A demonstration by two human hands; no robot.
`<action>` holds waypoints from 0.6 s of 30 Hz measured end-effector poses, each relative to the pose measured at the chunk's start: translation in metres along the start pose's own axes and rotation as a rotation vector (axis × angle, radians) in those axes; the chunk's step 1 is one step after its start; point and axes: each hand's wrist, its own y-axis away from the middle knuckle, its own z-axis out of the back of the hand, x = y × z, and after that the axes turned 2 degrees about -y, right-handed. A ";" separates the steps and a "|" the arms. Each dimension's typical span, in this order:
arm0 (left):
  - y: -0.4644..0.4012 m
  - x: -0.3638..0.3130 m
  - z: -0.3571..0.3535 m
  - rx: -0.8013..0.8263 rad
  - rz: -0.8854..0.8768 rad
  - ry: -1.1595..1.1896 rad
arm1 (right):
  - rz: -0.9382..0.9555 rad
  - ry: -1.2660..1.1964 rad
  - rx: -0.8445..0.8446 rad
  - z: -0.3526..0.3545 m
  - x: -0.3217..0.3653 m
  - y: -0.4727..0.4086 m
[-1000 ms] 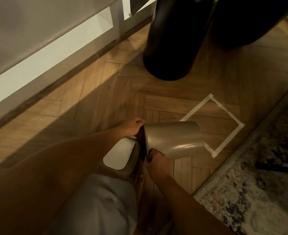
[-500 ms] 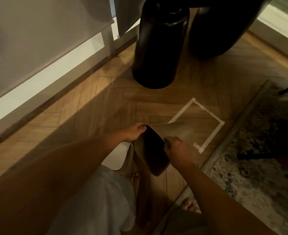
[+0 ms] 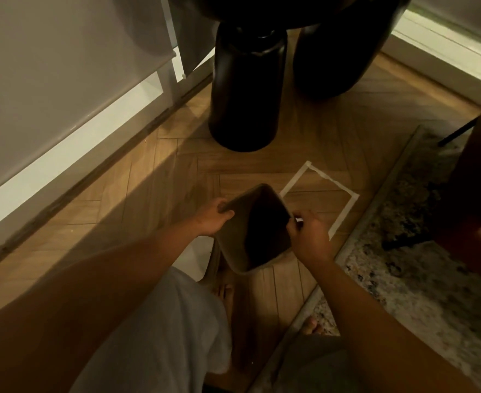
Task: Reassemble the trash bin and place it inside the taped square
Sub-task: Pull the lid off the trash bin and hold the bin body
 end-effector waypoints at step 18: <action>-0.010 -0.022 -0.056 0.188 -0.157 -0.200 | -0.365 -0.307 0.107 0.010 -0.076 0.020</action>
